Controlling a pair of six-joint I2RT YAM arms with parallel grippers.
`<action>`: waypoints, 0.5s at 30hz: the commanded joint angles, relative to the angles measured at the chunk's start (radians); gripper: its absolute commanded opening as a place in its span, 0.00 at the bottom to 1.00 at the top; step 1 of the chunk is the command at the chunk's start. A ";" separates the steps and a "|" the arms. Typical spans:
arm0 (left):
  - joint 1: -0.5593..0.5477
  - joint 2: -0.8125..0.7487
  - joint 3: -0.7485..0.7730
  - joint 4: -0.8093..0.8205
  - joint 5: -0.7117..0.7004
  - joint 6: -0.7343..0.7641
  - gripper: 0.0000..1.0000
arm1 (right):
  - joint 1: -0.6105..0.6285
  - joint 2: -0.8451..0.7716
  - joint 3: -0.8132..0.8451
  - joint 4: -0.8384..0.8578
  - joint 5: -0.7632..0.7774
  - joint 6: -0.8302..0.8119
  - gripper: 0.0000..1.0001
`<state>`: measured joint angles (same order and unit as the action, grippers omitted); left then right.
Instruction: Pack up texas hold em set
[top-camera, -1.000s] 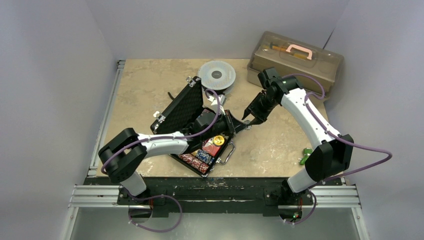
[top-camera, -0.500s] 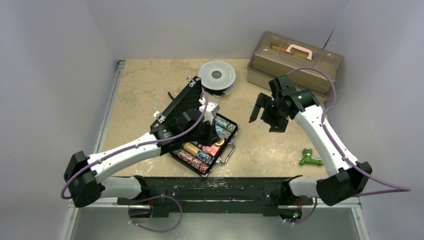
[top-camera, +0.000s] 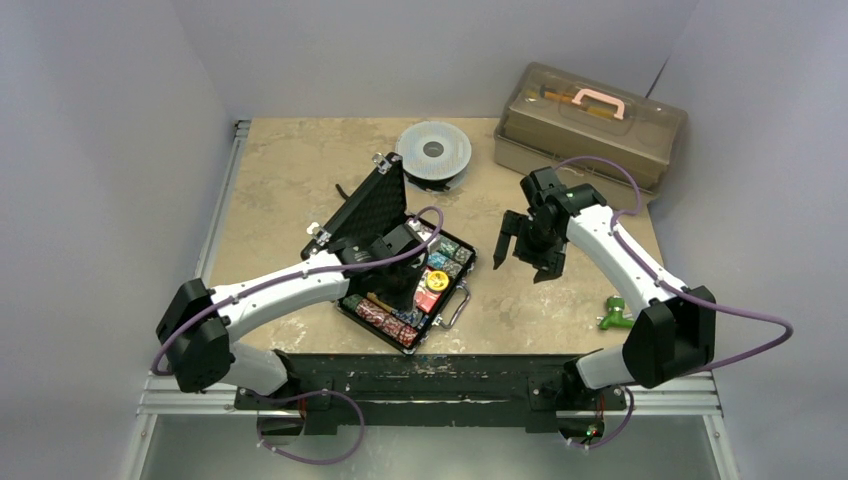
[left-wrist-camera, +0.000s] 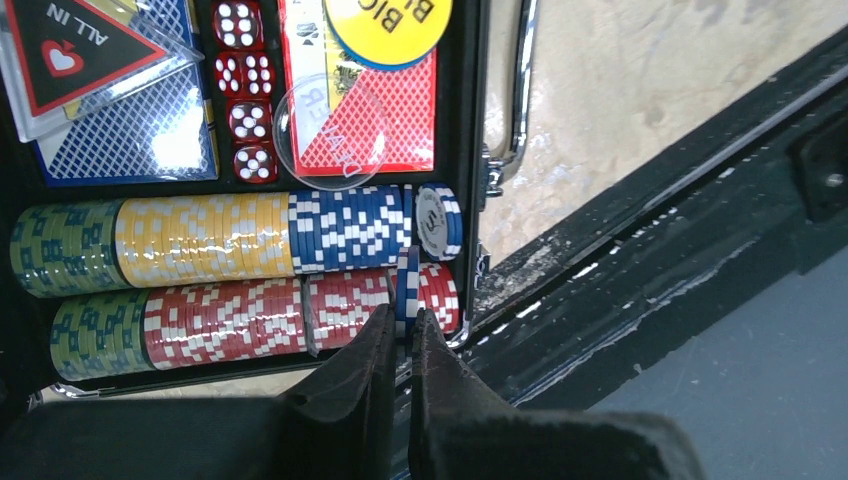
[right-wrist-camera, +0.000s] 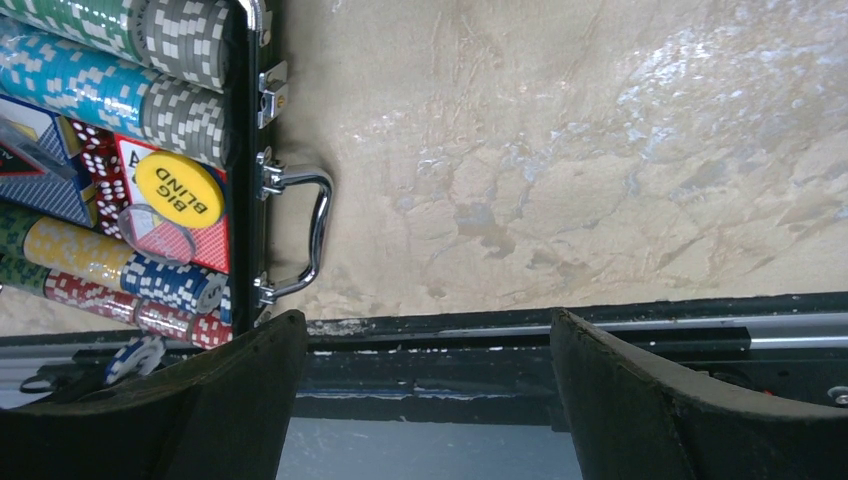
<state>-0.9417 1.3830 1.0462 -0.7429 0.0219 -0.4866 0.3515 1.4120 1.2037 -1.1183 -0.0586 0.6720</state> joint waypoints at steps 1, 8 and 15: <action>0.001 0.022 0.042 -0.028 -0.004 0.008 0.00 | -0.003 0.007 0.019 0.039 -0.044 -0.025 0.88; 0.001 0.096 0.069 -0.013 0.032 0.017 0.00 | -0.005 0.023 0.029 0.035 -0.033 -0.034 0.88; 0.001 0.160 0.118 -0.027 0.051 0.039 0.00 | -0.010 0.039 0.035 0.036 -0.031 -0.036 0.88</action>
<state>-0.9421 1.5269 1.1072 -0.7662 0.0490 -0.4770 0.3504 1.4502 1.2060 -1.0966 -0.0788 0.6525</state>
